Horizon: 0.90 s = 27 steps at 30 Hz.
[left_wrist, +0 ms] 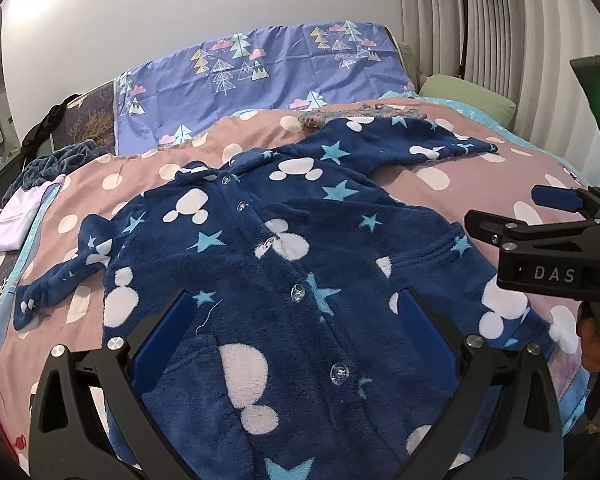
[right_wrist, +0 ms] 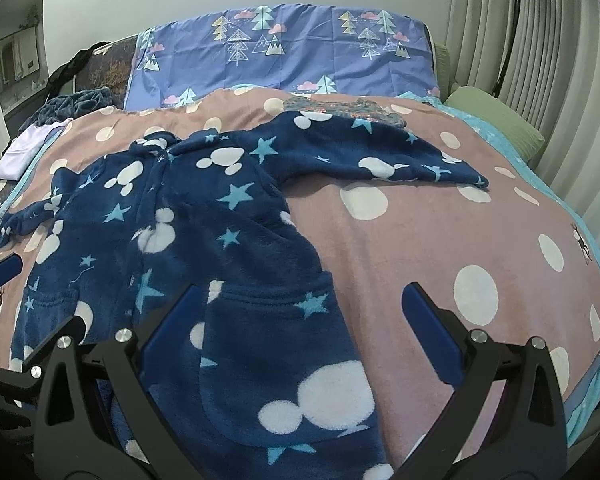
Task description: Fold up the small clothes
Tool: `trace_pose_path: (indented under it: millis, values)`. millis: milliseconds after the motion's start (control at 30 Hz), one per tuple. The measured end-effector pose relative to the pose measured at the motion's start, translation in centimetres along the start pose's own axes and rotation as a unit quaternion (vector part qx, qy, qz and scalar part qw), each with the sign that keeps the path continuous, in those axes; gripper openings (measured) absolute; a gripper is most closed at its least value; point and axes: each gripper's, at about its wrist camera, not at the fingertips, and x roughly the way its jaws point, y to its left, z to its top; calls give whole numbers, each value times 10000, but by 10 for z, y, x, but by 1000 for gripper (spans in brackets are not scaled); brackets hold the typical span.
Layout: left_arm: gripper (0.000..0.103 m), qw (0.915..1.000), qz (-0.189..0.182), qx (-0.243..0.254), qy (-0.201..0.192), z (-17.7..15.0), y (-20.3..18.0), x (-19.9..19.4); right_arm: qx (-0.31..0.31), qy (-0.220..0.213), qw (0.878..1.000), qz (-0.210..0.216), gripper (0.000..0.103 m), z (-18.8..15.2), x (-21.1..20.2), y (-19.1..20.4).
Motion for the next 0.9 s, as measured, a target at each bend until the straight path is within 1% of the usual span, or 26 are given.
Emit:
trace_pose_path:
  millis: [333, 900]
  values:
    - [102, 10000, -30, -4, 81, 0, 2, 9, 8, 86, 10000, -9, 101, 2, 7, 1]
    - [102, 9998, -166, -64, 27, -4, 4, 14, -1, 21, 10000, -17, 101, 5, 10, 1]
